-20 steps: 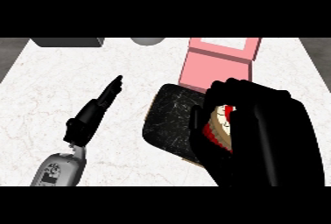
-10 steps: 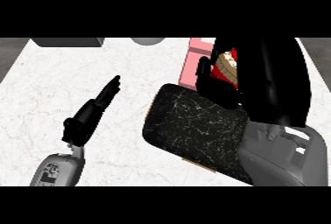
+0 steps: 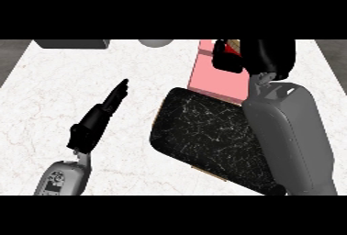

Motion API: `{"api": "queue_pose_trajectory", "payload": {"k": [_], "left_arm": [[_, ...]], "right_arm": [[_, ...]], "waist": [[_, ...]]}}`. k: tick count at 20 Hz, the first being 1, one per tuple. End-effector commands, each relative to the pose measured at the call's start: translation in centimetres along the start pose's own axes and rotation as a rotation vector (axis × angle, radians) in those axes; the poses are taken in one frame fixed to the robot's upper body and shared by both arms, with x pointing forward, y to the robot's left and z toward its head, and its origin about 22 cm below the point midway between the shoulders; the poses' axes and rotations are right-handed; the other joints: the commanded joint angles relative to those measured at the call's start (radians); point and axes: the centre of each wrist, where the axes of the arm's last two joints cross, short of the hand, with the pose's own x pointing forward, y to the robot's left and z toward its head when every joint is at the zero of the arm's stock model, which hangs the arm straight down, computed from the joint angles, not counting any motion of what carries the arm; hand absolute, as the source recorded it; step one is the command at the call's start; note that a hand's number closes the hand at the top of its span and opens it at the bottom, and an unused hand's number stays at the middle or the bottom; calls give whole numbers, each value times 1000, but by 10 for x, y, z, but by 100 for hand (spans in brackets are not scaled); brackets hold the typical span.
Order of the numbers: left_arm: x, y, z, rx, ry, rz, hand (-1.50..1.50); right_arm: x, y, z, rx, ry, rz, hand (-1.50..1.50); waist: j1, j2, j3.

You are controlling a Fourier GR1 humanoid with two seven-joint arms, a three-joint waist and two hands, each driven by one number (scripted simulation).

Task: Pick the cupcake from the tray and place it in the cardboard box

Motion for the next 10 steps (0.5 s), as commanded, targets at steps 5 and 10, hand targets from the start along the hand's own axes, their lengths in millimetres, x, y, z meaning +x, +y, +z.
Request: {"api": "queue_pose_trajectory", "payload": {"k": [5, 10], "left_arm": [[-11, 1, 2, -12, 5, 16, 0], [-9, 3, 8, -7, 5, -8, 0]], "right_arm": [[-30, 71, -24, 89, 56, 37, 150], [-48, 81, -27, 197, 208, -183, -150]], "waist": [[5, 3, 0], [3, 1, 0]]}}
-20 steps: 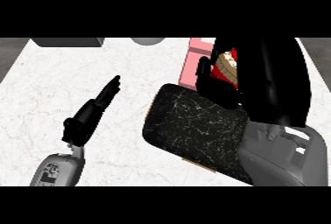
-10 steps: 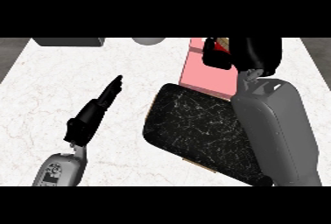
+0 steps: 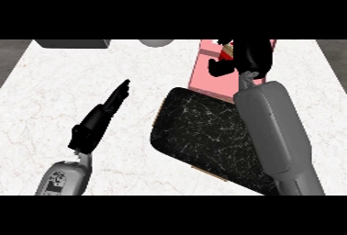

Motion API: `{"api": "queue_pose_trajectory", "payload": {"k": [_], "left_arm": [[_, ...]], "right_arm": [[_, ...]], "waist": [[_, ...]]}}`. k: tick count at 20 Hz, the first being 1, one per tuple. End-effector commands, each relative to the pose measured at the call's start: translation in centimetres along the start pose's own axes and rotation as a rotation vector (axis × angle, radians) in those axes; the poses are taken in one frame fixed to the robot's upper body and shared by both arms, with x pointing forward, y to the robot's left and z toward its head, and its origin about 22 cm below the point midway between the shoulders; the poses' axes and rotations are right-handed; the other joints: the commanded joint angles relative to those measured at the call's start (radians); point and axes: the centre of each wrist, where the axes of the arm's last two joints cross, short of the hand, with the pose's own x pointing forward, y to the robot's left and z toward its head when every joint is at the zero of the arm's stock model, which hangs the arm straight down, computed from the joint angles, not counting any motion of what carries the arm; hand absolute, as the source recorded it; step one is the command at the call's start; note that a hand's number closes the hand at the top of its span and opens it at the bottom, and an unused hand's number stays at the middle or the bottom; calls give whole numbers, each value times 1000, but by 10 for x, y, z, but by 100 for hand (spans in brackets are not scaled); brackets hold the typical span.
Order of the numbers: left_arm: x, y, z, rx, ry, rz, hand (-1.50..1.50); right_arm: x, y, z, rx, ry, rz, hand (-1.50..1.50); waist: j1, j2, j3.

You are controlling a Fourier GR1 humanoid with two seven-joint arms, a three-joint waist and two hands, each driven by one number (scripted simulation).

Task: Pick the cupcake from the tray and place it in the cardboard box

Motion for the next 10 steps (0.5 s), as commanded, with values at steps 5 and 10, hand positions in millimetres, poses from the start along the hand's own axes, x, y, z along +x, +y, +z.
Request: {"api": "queue_pose_trajectory", "payload": {"k": [5, 10], "left_arm": [[-1, 1, 6, 2, -6, 3, 0], [-3, -8, 1, -7, -12, -9, 0]], "right_arm": [[-35, 41, -19, 41, 44, -173, -150], [-45, 28, -15, -142, 33, -462, -150]], "waist": [[3, 0, 0], [6, 2, 1]]}}
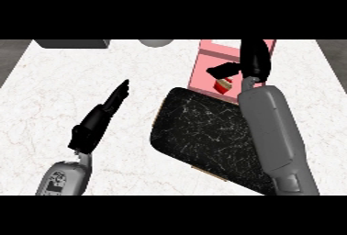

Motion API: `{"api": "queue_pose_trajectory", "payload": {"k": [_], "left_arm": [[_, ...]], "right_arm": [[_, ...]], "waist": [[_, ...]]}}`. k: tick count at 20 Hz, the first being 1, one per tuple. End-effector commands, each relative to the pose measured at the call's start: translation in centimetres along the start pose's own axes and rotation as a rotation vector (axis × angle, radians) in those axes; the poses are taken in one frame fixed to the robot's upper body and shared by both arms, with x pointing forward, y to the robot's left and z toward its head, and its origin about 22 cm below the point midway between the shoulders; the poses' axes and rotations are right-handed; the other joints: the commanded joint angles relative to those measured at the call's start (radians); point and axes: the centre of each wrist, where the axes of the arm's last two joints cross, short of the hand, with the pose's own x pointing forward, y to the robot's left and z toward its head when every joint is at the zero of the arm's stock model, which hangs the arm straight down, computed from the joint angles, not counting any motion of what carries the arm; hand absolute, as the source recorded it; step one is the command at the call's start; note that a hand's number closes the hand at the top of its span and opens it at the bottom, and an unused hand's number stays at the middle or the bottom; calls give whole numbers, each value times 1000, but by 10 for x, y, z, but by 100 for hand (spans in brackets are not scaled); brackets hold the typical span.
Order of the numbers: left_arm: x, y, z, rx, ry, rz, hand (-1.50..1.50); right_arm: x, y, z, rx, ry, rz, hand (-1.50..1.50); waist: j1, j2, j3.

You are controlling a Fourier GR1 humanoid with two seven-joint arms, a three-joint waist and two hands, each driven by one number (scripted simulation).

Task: Pick the cupcake from the tray and place it in the cardboard box

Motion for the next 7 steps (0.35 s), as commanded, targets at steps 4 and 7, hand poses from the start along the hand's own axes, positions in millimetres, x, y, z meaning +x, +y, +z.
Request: {"api": "queue_pose_trajectory", "payload": {"k": [4, 7], "left_arm": [[1, -5, -2, 5, 4, 17, 0], [-4, 2, 10, 19, 0, 14, 0]], "right_arm": [[-26, -40, -5, -212, -24, -397, -150], [-55, -61, -1, -249, -29, -474, -150]], "waist": [[-18, -4, 1], [-17, -7, 0]]}}
